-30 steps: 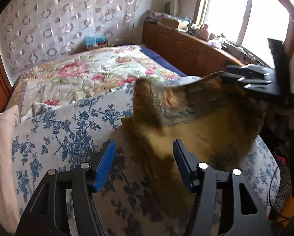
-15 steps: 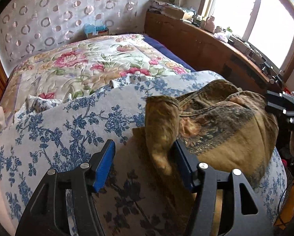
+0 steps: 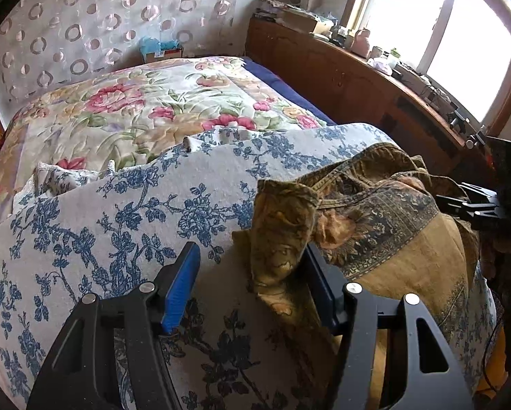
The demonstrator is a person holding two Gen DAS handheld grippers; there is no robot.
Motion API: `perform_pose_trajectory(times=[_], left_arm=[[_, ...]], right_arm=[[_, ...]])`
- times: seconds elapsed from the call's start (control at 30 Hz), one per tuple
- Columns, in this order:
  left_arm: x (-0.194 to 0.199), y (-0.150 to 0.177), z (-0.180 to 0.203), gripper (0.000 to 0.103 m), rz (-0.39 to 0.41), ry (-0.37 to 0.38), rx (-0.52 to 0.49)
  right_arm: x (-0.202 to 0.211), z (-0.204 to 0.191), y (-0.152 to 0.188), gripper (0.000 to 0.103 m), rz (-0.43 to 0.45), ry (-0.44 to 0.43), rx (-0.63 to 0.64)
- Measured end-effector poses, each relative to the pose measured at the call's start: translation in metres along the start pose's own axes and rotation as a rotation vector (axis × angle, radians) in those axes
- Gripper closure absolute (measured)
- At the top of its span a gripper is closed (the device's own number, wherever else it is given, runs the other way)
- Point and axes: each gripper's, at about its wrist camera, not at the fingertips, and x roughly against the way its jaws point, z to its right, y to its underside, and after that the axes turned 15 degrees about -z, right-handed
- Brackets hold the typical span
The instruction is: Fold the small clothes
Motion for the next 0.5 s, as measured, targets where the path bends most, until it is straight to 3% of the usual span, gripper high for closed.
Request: perform_pose_trajectory(times=[0.1, 0.2, 0.3, 0.37, 0.43, 0.5], left_arm=[[-0.001, -0.002, 0.0, 0.048, 0.002, 0.015, -0.013], [-0.003, -0.005, 0.001, 0.057, -0.003, 0.036, -0.019], [-0.002, -0.004, 0.005, 0.073, -0.016, 0.061, -0.027], [0.003, -0.002, 0.009, 0.09, -0.013, 0.073, -0.042], [0.009, 0.0, 0.013, 0.094, -0.002, 0.075, -0.053], [0.023, 0.004, 0.018, 0.095, 0.038, 0.076, -0.058]], right_arm=[[-0.007, 0.009, -0.008, 0.033, -0.002, -0.034, -0.009], [-0.008, 0.01, -0.009, 0.047, -0.002, -0.056, 0.028], [-0.009, 0.011, -0.011, 0.064, -0.008, -0.091, 0.054], [-0.014, 0.013, -0.013, 0.077, -0.01, -0.114, 0.065], [-0.018, 0.014, -0.016, 0.087, -0.002, -0.114, 0.08], [-0.013, 0.014, -0.014, 0.089, 0.018, -0.105, 0.094]])
